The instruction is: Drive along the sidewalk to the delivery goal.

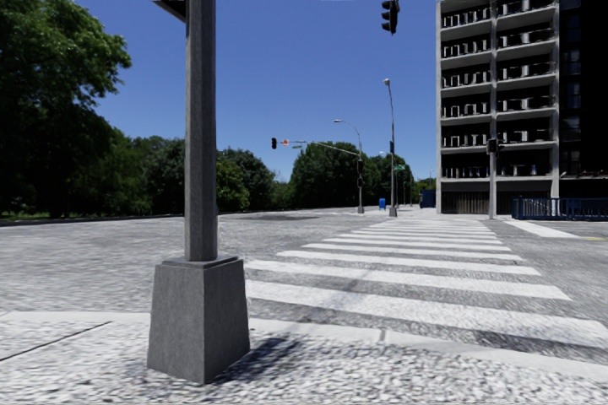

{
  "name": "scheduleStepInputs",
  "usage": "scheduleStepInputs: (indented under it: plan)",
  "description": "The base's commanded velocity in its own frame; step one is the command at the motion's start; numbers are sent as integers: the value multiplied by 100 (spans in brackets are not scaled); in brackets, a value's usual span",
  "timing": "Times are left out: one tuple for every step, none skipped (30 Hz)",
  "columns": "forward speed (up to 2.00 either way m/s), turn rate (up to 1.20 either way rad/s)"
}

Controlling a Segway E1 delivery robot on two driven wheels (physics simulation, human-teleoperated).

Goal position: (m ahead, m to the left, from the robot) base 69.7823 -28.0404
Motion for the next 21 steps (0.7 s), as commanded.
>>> scheduleStepInputs:
  plan:
    - [200,-69]
    - [200,-69]
    - [200,-69]
    - [200,-69]
    - [200,-69]
    - [200,-69]
    - [200,-69]
    - [200,-69]
    - [200,-69]
    - [200,-69]
    - [200,-69]
    - [200,-69]
    - [200,-69]
    - [200,-67]
    - [200,-60]
    - [200,-43]
    - [200,0]
    - [200,0]
    - [200,0]
    - [200,0]
    - [200,0]
